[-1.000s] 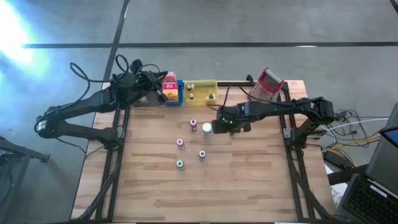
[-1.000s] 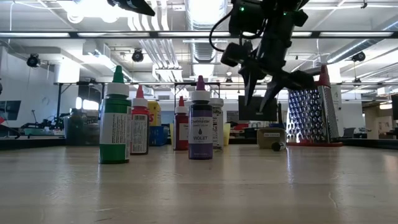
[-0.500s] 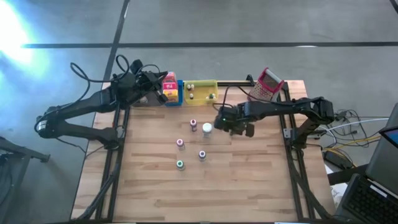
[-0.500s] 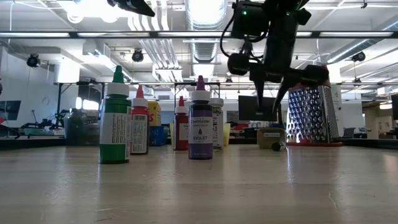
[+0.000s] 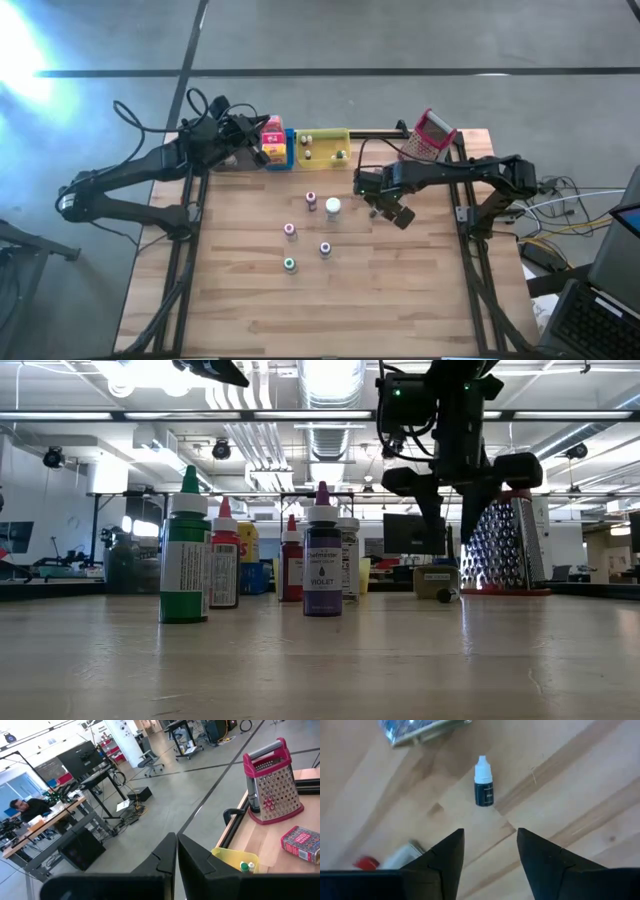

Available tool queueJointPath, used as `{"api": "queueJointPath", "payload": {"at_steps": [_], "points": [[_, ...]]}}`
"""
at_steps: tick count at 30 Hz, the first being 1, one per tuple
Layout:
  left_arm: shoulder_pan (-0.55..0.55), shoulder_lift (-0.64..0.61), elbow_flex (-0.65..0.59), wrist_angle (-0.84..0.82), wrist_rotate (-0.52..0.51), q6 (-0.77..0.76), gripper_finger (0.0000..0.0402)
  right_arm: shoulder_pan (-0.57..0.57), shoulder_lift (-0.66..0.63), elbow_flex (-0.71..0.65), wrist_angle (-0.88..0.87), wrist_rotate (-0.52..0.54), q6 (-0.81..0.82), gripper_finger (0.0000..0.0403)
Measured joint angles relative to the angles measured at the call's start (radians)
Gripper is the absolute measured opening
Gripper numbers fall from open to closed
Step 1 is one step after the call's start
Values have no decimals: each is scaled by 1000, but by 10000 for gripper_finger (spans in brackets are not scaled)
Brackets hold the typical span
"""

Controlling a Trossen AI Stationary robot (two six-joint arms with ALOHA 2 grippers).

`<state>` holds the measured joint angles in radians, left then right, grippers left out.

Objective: Pick & Place Kitchen Items
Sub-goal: Put the black food coloring bottle into the yellow bin

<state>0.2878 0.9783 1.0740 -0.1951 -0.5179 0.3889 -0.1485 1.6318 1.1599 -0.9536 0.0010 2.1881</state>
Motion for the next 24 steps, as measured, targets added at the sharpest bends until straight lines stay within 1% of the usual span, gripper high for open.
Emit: {"api": "queueJointPath", "payload": {"at_steps": [3,9,13,18,24], "points": [[0,0,0,0,0,0,22,0,0,0,2,2,86,189],[0,0,0,0,0,0,22,-6,0,-7,25,22,87,212],[0,0,0,0,0,0,22,-34,0,-36,24,28,102,227],[0,0,0,0,0,0,22,-91,0,-100,92,22,58,247],[0,0,0,0,0,0,22,-160,1,-171,213,-42,-37,270]]}}
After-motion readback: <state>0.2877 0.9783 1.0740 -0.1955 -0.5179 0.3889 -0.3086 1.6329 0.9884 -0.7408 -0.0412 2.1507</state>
